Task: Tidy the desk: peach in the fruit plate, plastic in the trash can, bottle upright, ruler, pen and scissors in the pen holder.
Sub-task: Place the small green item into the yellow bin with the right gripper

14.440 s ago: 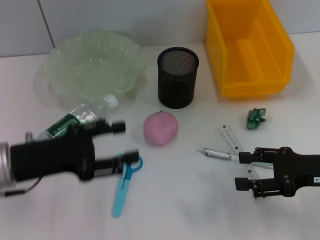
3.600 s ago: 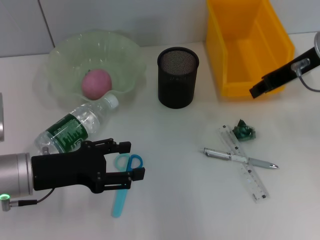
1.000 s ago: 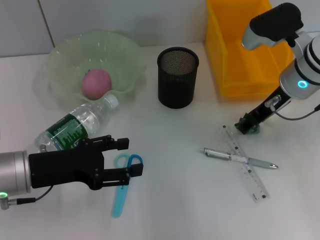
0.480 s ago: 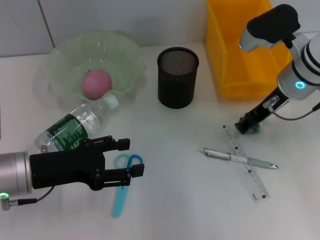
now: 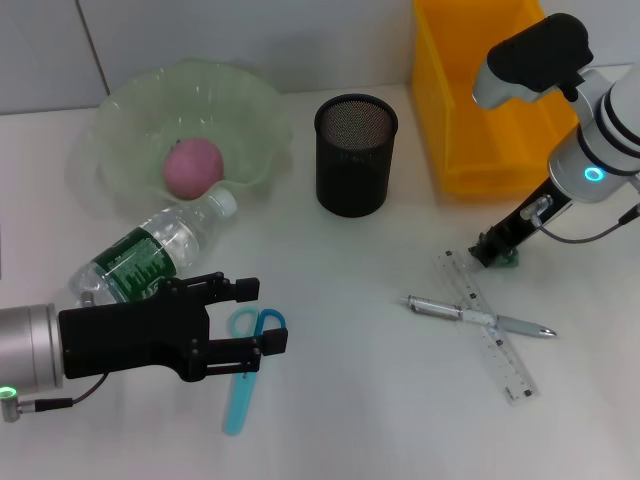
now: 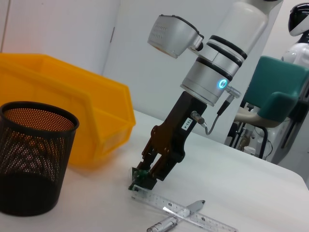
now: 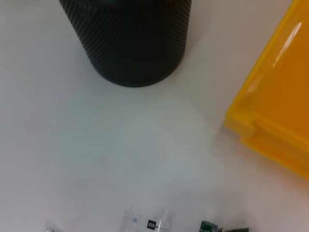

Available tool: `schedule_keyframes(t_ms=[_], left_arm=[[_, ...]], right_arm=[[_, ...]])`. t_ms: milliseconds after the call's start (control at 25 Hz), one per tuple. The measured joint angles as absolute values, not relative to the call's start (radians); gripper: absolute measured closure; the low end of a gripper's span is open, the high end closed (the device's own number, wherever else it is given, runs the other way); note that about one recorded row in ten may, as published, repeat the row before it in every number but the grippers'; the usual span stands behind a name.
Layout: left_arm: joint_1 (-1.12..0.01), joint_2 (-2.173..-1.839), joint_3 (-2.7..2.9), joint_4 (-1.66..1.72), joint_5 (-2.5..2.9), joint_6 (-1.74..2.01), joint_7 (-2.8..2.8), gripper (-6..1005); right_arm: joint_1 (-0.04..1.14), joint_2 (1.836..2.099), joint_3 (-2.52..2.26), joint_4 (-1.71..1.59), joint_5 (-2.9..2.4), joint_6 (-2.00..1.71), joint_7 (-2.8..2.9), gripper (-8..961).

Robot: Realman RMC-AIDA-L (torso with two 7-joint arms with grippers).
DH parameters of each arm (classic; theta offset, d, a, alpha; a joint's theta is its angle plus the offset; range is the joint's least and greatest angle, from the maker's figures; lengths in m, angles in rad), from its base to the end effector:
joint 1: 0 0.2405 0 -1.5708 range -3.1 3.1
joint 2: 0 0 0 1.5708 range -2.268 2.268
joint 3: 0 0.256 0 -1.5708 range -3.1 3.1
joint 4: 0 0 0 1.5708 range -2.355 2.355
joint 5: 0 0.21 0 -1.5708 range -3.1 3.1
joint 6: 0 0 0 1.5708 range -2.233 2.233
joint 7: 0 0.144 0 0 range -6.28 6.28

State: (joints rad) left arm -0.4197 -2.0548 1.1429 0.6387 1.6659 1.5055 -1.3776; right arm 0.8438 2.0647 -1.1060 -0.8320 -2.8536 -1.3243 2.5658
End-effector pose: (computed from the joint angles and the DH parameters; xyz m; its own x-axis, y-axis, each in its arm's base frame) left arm -0.2531 0.2973 -0.0356 0.7834 0.3652 0.5030 0.4215 -0.9068 0.0019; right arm 0.2319 0.4100 -0.0013 0.5585 -0.8117 0.1713 -0.6089 -0.5413 -0.5799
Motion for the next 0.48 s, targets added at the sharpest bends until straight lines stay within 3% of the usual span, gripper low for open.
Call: schedule_keyframes(t_ms=[480], left_arm=[[-0.419, -2.051, 1.124, 0.638, 1.666, 1.520, -1.375, 252]], right_arm=[[0.767, 2.073, -1.091, -1.090, -2.818, -1.470, 2.566, 565]])
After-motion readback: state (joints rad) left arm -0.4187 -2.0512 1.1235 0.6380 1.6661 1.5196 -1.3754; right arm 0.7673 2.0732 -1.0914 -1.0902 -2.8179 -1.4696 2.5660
